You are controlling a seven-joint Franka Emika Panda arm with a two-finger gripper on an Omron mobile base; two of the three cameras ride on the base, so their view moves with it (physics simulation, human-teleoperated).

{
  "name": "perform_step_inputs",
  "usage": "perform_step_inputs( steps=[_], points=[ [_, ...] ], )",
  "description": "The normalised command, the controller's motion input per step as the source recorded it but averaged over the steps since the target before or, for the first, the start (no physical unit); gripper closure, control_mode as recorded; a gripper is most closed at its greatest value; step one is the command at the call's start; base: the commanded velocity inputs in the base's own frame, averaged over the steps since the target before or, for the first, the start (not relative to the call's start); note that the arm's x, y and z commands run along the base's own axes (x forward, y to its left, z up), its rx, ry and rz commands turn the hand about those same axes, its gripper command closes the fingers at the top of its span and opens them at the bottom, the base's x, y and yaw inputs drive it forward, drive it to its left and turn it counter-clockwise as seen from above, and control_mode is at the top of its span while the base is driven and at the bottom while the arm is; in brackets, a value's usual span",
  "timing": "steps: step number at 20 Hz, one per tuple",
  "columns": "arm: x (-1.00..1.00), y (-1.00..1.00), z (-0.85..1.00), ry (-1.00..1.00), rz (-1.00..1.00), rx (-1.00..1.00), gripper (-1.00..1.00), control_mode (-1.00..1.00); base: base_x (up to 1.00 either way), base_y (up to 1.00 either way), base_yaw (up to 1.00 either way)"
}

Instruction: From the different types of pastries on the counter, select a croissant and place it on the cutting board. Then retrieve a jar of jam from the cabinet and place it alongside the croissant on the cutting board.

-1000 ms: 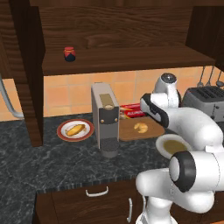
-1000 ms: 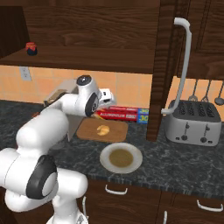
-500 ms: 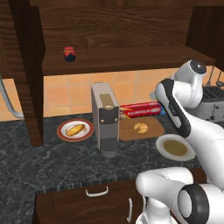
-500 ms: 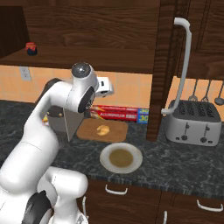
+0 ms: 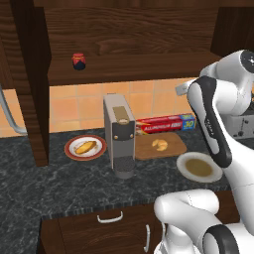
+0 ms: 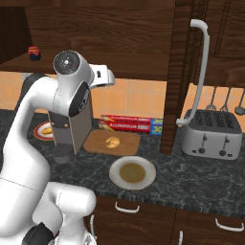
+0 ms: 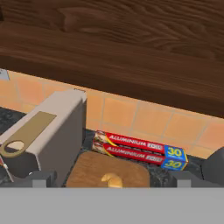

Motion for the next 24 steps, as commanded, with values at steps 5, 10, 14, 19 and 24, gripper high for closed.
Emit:
perform_step_inputs(
  steps=[5, 10, 14, 19, 24],
  points=[
    [-0.11, 0.37, 0.95, -0.23, 0.00, 0.21, -1.00, -1.00, 0.00, 0.00, 0.00],
    [0.19, 0.06, 0.01, -0.01, 0.12, 0.15, -1.00, -1.00, 0.00, 0.00, 0.00],
    [0.79, 0.30, 0.04, 0.00, 0.56, 0.34, -1.00, -1.00, 0.00, 0.00, 0.00],
    [0.36, 0.36, 0.00, -0.04, 0.43, 0.04, -1.00, -1.00, 0.00, 0.00, 0.00],
    [-0.15, 0.70, 0.41, -0.68, -0.12, -0.32, -1.00, -1.00, 0.00, 0.00, 0.00]
  ],
)
